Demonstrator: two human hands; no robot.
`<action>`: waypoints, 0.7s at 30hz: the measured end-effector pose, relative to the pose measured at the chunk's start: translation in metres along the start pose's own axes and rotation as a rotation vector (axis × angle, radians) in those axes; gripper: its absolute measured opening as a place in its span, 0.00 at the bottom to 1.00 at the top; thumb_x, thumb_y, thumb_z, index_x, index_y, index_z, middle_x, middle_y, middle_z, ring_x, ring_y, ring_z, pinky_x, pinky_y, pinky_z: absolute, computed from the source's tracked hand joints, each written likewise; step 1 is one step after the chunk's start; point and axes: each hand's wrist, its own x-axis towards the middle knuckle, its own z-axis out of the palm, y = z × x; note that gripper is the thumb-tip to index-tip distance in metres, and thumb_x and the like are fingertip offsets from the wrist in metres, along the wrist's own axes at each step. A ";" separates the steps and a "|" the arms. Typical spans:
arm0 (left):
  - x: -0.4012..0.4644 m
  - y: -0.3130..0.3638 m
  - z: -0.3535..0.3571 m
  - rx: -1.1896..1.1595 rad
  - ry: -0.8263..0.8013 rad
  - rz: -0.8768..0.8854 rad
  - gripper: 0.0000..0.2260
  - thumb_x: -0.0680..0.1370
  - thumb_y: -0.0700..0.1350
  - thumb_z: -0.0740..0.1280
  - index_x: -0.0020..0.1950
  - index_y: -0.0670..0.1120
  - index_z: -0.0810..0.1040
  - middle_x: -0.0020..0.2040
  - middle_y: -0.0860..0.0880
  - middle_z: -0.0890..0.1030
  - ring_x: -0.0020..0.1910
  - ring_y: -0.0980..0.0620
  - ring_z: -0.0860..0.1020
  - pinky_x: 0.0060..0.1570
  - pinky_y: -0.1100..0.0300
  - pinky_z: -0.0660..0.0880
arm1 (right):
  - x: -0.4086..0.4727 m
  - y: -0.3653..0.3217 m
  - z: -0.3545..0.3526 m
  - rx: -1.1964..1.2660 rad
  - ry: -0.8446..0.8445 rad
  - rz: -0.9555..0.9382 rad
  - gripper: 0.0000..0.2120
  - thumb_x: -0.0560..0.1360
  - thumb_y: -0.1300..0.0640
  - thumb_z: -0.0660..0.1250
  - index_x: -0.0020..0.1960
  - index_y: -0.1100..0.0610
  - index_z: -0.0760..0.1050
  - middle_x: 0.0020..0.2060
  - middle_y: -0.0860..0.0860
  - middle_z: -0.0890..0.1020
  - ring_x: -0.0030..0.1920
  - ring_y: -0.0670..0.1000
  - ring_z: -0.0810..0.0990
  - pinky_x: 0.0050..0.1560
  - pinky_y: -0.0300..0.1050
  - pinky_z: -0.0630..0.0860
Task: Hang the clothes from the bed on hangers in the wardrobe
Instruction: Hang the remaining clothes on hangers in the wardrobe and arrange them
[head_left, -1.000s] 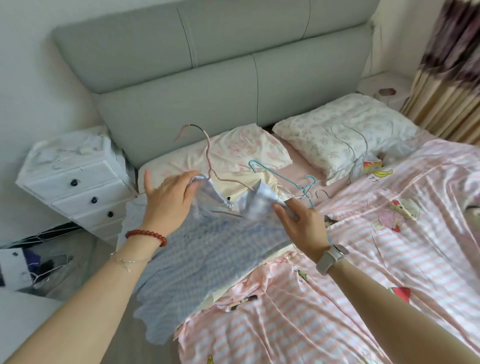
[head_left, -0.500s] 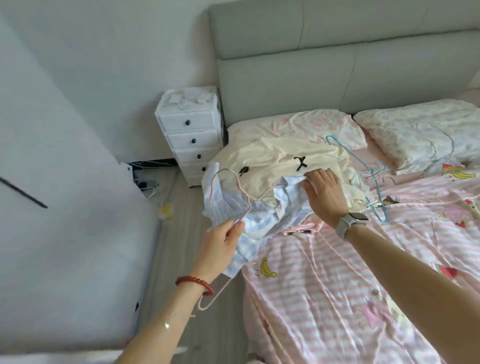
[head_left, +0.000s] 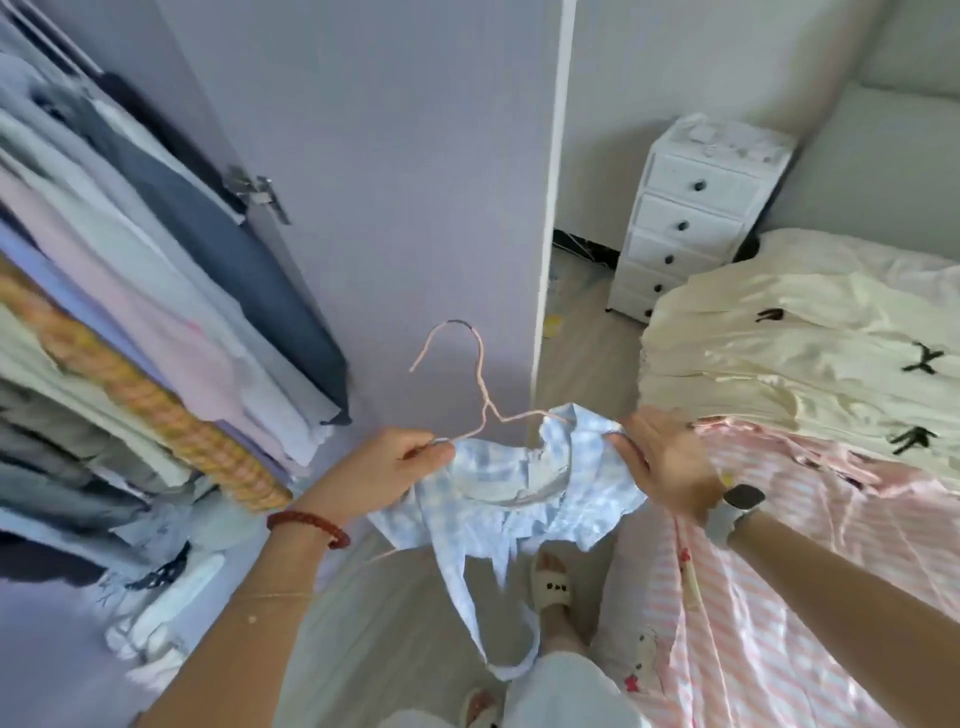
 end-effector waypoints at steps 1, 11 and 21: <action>-0.017 -0.014 -0.014 -0.010 0.080 -0.055 0.19 0.77 0.53 0.63 0.31 0.46 0.62 0.27 0.55 0.62 0.26 0.60 0.62 0.28 0.66 0.60 | 0.011 -0.021 0.008 0.029 -0.029 -0.058 0.18 0.80 0.45 0.48 0.40 0.54 0.67 0.30 0.54 0.74 0.34 0.51 0.69 0.30 0.45 0.66; -0.180 -0.097 -0.112 0.022 1.105 -0.398 0.20 0.74 0.60 0.55 0.32 0.45 0.65 0.27 0.44 0.66 0.31 0.41 0.68 0.36 0.48 0.64 | 0.126 -0.244 0.061 0.515 -0.371 -0.419 0.17 0.77 0.46 0.56 0.32 0.44 0.55 0.22 0.46 0.59 0.25 0.48 0.62 0.29 0.40 0.59; -0.283 -0.121 -0.211 0.104 1.576 -0.514 0.23 0.69 0.62 0.56 0.45 0.45 0.78 0.36 0.47 0.76 0.39 0.47 0.74 0.47 0.51 0.71 | 0.209 -0.417 0.091 0.940 -0.748 -0.767 0.16 0.80 0.57 0.55 0.35 0.61 0.67 0.27 0.48 0.65 0.28 0.45 0.65 0.32 0.35 0.61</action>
